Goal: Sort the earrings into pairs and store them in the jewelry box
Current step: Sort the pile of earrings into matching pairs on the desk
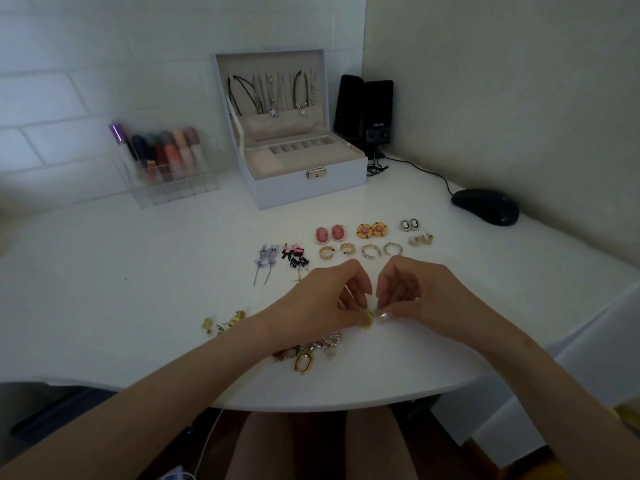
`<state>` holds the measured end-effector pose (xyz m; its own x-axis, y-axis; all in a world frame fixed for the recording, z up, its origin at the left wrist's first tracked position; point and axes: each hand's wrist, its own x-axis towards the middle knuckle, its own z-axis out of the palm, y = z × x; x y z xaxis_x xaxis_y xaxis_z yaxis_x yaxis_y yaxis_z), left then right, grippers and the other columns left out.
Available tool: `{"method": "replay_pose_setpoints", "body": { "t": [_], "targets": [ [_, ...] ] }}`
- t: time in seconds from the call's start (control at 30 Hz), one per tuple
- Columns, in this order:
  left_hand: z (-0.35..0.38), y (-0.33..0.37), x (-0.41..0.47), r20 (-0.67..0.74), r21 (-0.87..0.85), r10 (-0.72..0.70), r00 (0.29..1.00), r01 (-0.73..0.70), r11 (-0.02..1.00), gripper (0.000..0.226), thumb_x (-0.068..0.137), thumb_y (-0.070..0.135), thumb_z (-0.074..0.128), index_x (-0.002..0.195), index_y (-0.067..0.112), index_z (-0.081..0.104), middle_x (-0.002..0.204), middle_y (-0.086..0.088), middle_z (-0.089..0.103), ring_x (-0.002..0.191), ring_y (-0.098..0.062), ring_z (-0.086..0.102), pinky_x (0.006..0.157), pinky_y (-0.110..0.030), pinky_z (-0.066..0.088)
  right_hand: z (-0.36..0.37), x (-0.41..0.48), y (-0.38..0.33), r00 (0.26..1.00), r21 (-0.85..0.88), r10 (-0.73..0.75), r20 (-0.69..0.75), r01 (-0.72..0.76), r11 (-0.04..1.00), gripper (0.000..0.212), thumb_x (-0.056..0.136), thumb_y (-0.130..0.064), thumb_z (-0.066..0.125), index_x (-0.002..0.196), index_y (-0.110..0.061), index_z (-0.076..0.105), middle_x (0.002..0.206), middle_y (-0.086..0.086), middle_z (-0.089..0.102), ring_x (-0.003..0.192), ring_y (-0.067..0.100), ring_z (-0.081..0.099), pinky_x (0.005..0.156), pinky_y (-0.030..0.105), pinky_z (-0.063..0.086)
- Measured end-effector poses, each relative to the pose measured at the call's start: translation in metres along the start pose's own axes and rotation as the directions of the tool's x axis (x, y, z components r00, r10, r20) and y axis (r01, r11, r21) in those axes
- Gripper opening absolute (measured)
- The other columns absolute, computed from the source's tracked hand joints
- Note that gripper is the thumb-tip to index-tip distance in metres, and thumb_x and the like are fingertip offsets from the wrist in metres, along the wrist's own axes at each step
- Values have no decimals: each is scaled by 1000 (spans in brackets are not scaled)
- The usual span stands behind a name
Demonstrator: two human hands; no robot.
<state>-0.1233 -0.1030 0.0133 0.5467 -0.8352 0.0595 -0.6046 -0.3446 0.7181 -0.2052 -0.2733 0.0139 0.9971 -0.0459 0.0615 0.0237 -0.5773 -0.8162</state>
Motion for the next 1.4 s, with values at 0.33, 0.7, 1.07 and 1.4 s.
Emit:
{"method": "replay_pose_setpoints", "body": {
  "t": [0.33,0.7,1.07,1.4],
  "targets": [
    [-46,-7,-32,-129,160,-10,992,31,987,16,81,10,68,81,24,60,80,10,63,79,1,55,67,-5,39,28,-1,-15,976,-334,-215,22,210,919,8,71,-32,76,76,-34,71,81,-14,52,86,0,40,73,11,31],
    [-46,-12,-44,79,382,-93,993,56,922,19,78,33,70,81,44,54,89,17,49,86,4,47,72,-8,36,41,6,-32,947,-417,-256,194,316,852,14,79,-34,69,93,-34,72,85,-6,54,82,9,40,75,20,33],
    [-43,-9,-39,-66,252,16,998,1,968,8,81,30,67,80,29,59,81,13,59,77,1,52,64,-6,38,27,0,-37,973,-184,-159,168,189,965,13,77,-15,70,76,-23,60,75,-16,60,73,0,54,66,13,42],
    [-25,10,-11,-89,10,68,994,-68,998,7,84,19,66,81,16,60,73,5,66,62,2,55,59,-8,40,-14,-8,-31,994,95,-109,-22,111,989,27,81,1,63,87,-22,75,75,-4,69,69,5,62,66,13,47]
  ]
}}
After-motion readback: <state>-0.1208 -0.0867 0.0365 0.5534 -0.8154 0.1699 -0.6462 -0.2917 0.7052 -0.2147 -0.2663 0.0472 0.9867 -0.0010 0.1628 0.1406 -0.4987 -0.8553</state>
